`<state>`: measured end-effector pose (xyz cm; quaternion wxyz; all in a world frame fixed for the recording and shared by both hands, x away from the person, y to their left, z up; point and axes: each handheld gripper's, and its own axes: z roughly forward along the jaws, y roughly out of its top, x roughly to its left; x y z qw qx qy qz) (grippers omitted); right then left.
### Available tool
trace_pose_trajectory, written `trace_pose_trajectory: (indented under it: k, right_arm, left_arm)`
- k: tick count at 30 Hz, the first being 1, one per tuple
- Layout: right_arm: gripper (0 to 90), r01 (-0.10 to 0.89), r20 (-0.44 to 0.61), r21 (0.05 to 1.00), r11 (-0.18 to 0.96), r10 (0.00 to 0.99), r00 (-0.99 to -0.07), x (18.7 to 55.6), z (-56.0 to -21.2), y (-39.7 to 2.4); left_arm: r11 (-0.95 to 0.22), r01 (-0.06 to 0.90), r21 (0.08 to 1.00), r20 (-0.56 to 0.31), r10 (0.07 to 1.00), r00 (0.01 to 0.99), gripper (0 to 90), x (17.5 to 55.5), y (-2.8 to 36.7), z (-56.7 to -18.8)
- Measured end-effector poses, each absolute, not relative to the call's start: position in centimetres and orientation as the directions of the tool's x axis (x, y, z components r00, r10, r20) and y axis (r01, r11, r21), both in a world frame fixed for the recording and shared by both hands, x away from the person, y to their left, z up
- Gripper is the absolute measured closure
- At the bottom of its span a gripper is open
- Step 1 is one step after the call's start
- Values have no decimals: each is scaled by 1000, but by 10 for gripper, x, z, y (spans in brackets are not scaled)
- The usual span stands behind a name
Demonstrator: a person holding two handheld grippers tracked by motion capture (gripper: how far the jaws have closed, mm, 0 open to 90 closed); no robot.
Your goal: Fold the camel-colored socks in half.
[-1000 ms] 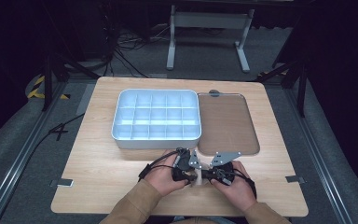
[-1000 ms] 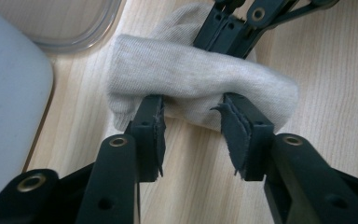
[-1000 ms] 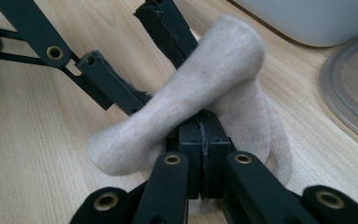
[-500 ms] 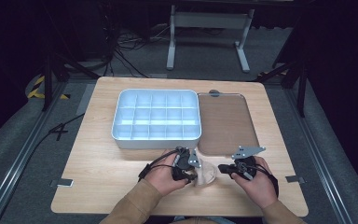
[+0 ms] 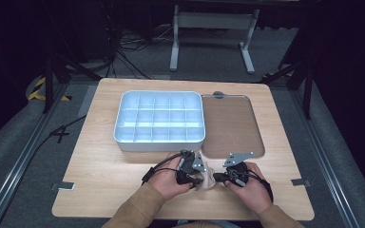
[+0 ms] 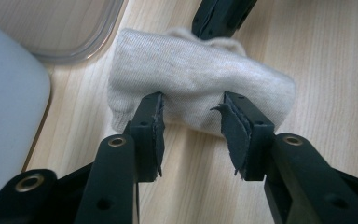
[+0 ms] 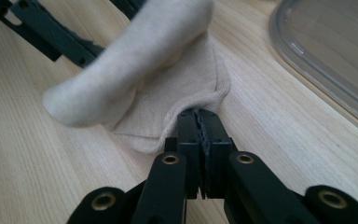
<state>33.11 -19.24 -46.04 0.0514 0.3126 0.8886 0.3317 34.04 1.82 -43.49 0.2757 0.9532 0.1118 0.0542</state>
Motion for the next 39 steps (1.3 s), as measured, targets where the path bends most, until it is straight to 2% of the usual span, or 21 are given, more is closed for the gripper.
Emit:
trace_pose_trajectory:
  k: [7, 14, 15, 20, 27, 39]
  right_arm:
    - [882, 507, 103, 622, 597, 579, -809, 330, -462, -185]
    - [880, 502, 98, 618, 605, 574, -813, 329, -462, -182]
    - [881, 498, 91, 617, 609, 573, -814, 329, -463, -181]
    - [878, 494, 87, 618, 612, 571, -816, 329, -464, -181]
    - [868, 496, 89, 617, 611, 572, -815, 330, -464, -181]
    - [781, 524, 111, 603, 602, 586, -802, 332, -463, -190]
  left_arm:
    - [-828, 156, 539, 54, 219, 974, 551, 340, 15, -435]
    - [-833, 123, 540, 78, 195, 978, 479, 338, 9, -439]
    - [-838, 115, 534, 83, 187, 979, 448, 337, 7, -440]
    - [-841, 109, 530, 88, 183, 979, 424, 339, 5, -443]
    - [-835, 164, 525, 47, 221, 974, 420, 341, 5, -445]
    - [-821, 225, 525, -5, 261, 965, 419, 343, 9, -449]
